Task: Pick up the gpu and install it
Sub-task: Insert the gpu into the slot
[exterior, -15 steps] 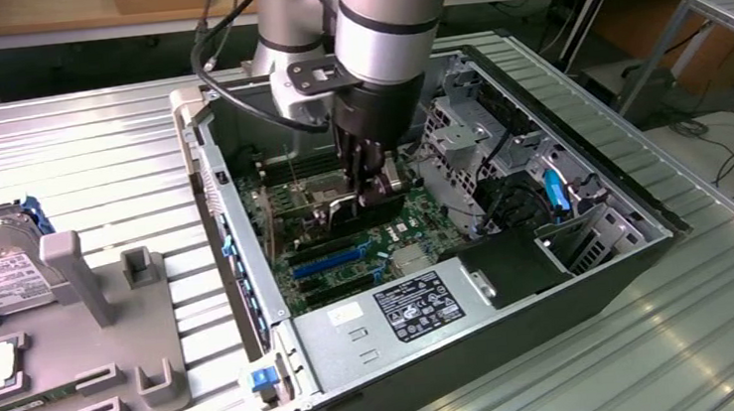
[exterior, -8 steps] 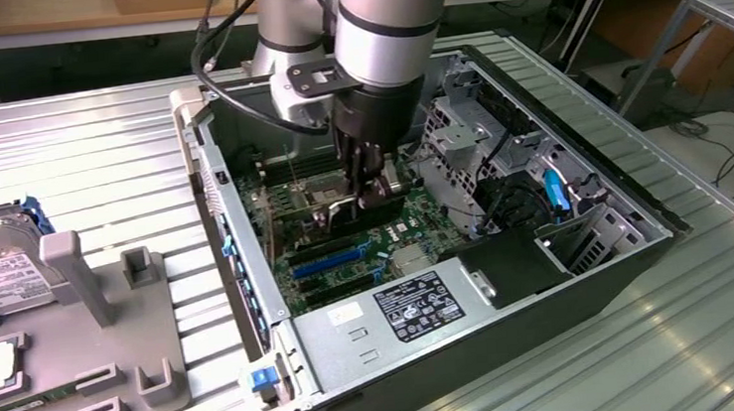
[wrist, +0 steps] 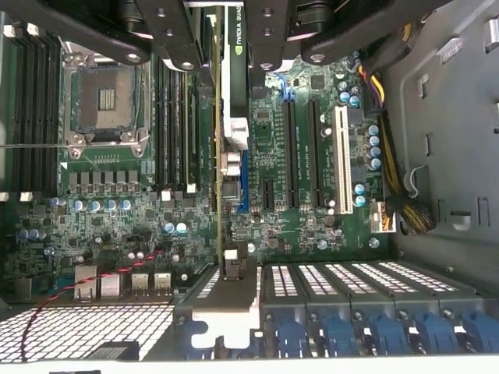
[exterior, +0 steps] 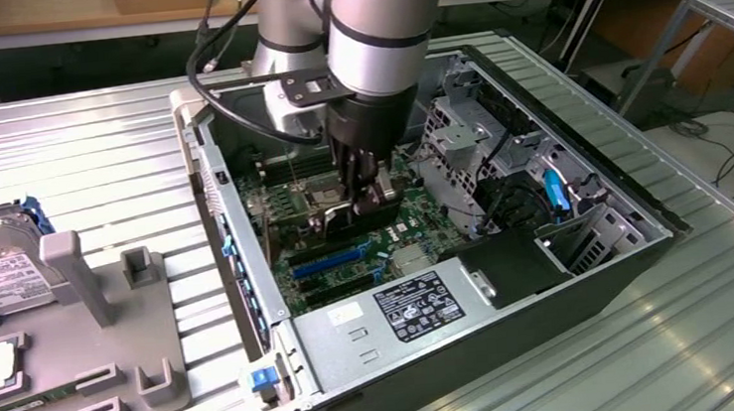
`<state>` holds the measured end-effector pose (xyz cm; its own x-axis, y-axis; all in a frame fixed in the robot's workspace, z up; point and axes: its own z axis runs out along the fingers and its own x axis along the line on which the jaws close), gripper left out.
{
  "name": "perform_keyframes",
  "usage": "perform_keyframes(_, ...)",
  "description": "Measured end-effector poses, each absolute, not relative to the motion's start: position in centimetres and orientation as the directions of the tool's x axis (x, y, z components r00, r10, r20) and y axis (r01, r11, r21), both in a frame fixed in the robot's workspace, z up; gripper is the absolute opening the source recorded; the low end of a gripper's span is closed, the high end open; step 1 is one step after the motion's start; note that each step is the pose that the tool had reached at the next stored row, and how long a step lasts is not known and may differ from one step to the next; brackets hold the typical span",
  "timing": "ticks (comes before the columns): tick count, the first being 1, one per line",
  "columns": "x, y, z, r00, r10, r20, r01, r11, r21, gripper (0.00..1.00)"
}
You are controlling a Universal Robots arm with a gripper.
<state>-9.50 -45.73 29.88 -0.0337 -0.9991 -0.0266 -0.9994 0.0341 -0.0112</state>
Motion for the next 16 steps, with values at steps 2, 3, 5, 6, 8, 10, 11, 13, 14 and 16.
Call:
perform_keyframes(2,-9.5,-45.7,29.5,-0.034,-0.999,-0.027,-0.999,0.034,-0.012,0.27)
perform_keyframes(3,-9.5,-45.7,29.3,-0.034,-0.999,-0.027,-0.999,0.034,-0.012,0.27)
perform_keyframes(5,-9.6,-45.7,28.9,-0.034,-0.999,-0.027,-0.999,0.034,-0.013,0.27)
perform_keyframes(6,-9.6,-45.7,28.8,-0.034,-0.999,-0.027,-0.999,0.034,-0.013,0.27)
perform_keyframes(8,-9.6,-45.7,28.6,-0.034,-0.999,-0.027,-0.999,0.034,-0.014,0.27)
perform_keyframes(10,-9.6,-45.7,28.6,-0.034,-0.999,-0.027,-0.999,0.034,-0.014,0.27)
perform_keyframes(11,-9.6,-45.7,28.6,-0.034,-0.999,-0.027,-0.999,0.034,-0.014,0.27)
perform_keyframes(13,-9.7,-45.7,28.5,-0.034,-0.999,-0.027,-0.999,0.034,-0.014,0.27)
perform_keyframes(14,-9.8,-45.7,28.5,-0.034,-0.999,-0.027,-0.999,0.034,-0.014,0.27)
perform_keyframes(16,-10.0,-45.7,28.5,-0.034,-0.999,-0.027,-0.999,0.034,-0.014,0.27)
